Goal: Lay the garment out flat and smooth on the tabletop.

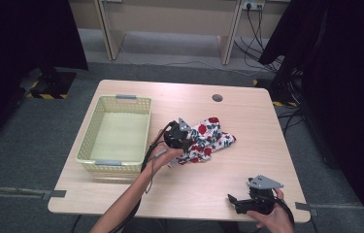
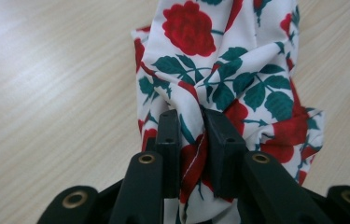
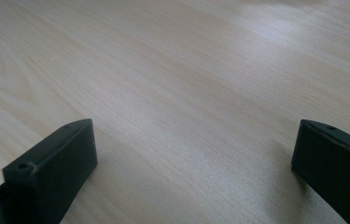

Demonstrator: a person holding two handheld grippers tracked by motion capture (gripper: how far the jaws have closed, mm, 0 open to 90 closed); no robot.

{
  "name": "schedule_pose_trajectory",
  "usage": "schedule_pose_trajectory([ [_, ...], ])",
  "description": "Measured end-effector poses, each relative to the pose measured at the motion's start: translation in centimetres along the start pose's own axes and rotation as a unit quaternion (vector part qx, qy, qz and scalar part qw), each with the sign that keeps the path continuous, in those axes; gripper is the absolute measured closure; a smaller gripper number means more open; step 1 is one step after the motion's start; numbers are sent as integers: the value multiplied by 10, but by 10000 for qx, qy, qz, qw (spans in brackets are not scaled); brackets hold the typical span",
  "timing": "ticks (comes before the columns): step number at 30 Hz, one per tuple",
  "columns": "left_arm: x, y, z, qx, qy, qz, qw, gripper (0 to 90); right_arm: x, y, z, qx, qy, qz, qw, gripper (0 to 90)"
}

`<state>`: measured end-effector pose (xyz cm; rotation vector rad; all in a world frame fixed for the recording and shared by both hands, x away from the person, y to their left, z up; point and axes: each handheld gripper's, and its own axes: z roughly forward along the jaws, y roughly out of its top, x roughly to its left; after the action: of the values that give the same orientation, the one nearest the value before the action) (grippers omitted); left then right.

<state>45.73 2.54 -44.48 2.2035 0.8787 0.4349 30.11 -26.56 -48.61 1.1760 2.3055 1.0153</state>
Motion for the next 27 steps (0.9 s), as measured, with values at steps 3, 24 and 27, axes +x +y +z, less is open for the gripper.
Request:
schedule_pose_trajectory([
  [3,-4,-3,5,66,-53,23,10000,755,0,0,0,-4,2,-2,10000,5],
  [24,-84,-5,-4,30,-770,582,9953,762,-11,0,-4,26,-207,278,9994,44],
  [27,-84,-2,-8,-37,-758,654,9950,778,-14,1,-6,-13,-264,390,9989,52],
])
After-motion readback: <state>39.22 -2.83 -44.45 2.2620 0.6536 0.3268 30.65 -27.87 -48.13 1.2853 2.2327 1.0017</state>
